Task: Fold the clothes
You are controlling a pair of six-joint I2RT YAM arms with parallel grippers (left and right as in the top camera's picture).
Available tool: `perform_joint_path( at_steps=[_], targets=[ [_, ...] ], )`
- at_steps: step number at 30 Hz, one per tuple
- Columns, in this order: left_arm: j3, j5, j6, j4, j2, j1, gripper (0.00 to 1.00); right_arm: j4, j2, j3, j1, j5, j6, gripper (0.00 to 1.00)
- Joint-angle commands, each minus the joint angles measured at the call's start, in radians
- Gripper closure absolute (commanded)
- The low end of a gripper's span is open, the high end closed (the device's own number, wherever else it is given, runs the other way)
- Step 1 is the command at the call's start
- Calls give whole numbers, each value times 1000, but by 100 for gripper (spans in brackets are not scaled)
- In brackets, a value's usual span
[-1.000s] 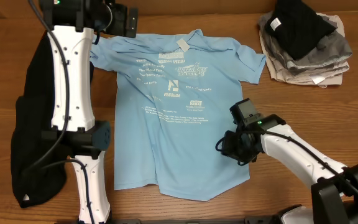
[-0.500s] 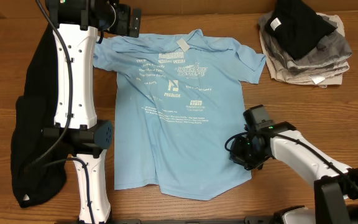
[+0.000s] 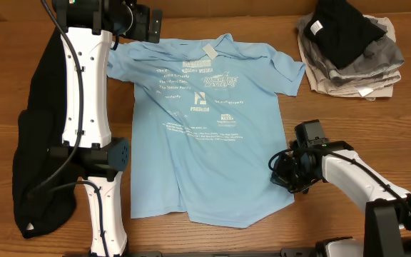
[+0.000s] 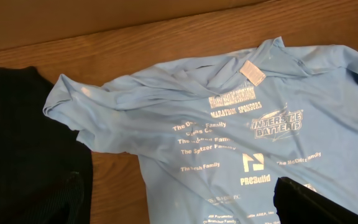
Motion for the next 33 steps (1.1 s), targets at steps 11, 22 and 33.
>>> perform_joint_path(
  at_steps=[11,22,33],
  targets=[
    [4,7,-6,12,1,-6,0,-39,1,-15,-48,97,37,86],
    [4,7,-6,19,7,-6,0,10,90,-14,-420,100,-16,85],
    [4,7,-6,25,60,-6,0,37,130,67,-914,59,-151,84]
  ],
)
